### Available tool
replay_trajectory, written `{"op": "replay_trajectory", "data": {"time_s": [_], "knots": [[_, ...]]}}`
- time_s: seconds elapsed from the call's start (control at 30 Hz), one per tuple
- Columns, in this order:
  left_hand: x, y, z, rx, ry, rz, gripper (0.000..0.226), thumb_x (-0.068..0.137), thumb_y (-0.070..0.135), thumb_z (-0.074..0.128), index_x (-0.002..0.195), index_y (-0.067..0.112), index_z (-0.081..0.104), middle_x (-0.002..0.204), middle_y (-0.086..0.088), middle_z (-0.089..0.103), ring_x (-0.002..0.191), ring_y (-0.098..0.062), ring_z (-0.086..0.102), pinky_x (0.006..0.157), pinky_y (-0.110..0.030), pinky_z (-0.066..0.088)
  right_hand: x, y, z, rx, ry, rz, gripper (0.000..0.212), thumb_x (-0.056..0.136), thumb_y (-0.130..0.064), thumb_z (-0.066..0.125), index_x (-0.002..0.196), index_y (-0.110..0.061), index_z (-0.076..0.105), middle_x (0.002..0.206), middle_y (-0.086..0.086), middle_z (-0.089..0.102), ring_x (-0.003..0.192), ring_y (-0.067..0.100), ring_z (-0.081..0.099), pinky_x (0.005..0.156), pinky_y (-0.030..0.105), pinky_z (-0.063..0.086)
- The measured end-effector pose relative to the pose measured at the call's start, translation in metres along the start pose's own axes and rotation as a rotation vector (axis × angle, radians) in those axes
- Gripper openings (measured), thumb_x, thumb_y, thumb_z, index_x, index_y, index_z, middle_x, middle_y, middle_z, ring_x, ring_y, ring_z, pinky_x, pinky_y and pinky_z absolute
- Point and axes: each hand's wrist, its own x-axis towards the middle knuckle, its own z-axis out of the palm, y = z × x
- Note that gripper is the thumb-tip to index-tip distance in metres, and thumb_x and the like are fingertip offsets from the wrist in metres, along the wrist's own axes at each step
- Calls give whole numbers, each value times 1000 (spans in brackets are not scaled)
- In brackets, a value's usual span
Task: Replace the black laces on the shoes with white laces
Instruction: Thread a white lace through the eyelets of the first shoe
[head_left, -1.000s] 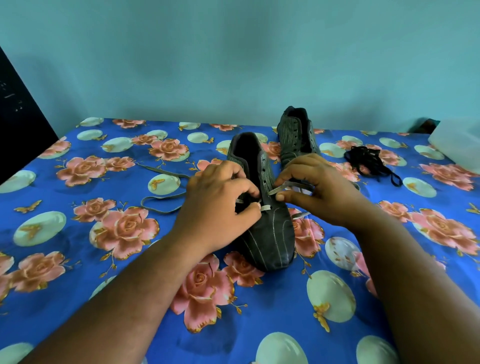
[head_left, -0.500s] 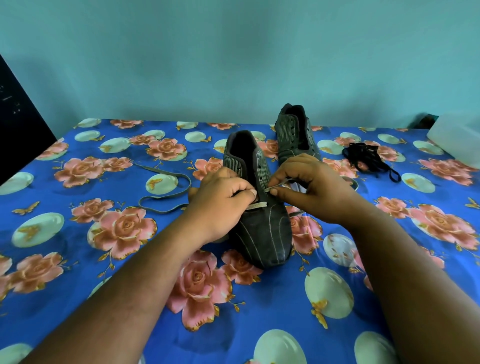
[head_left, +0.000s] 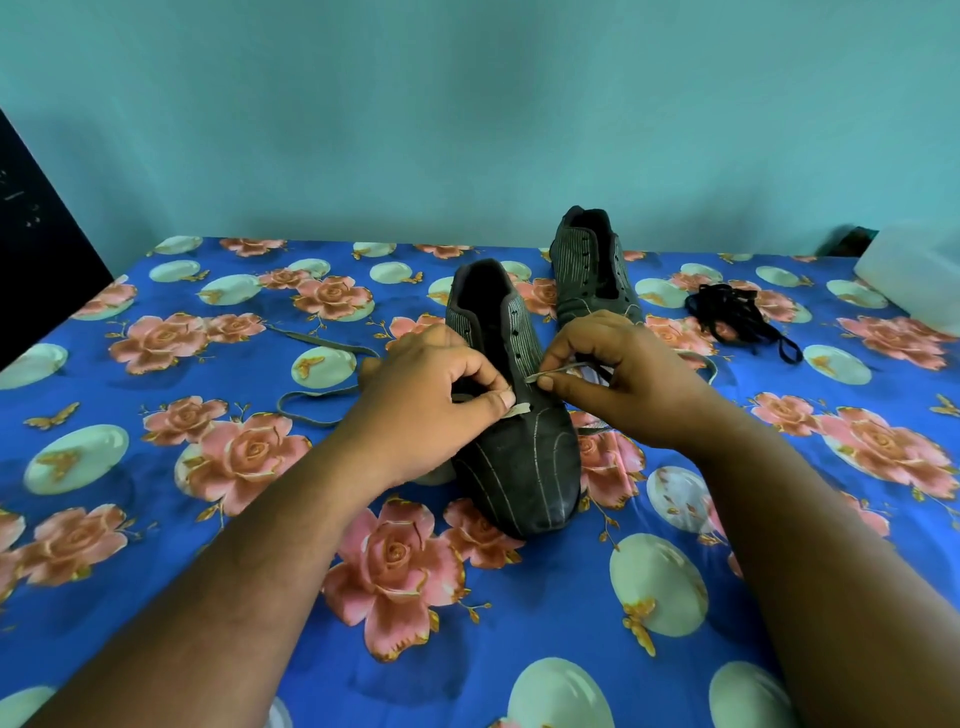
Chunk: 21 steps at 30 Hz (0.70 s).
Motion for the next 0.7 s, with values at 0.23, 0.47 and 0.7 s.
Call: {"op": "replay_trajectory", "data": {"time_s": [0.23,0.47,0.7], "knots": [[-4,0,-3,528,41,254,41,91,60,35,93,37,69,97,15,40,106,-14,42,81,-36,16,0,-4,1,-8,-17,15,8,91,-23,76,92,-19,70,85,-23,59,90,-4,54,78,7,35],[-4,3,-6,554,-53,213,35,94,55,36,96,41,69,103,14,43,118,-13,35,82,-36,14,-1,-6,3,-4,-38,32,8,92,-24,75,94,-17,70,88,-18,64,92,1,57,80,7,37],[-5,-3,-2,360,-38,180,11,92,45,55,87,37,61,102,16,40,108,-5,31,81,-29,10,0,-6,3,9,-48,34,8,92,-23,74,95,-17,70,90,-17,65,94,4,58,81,12,40]]}}
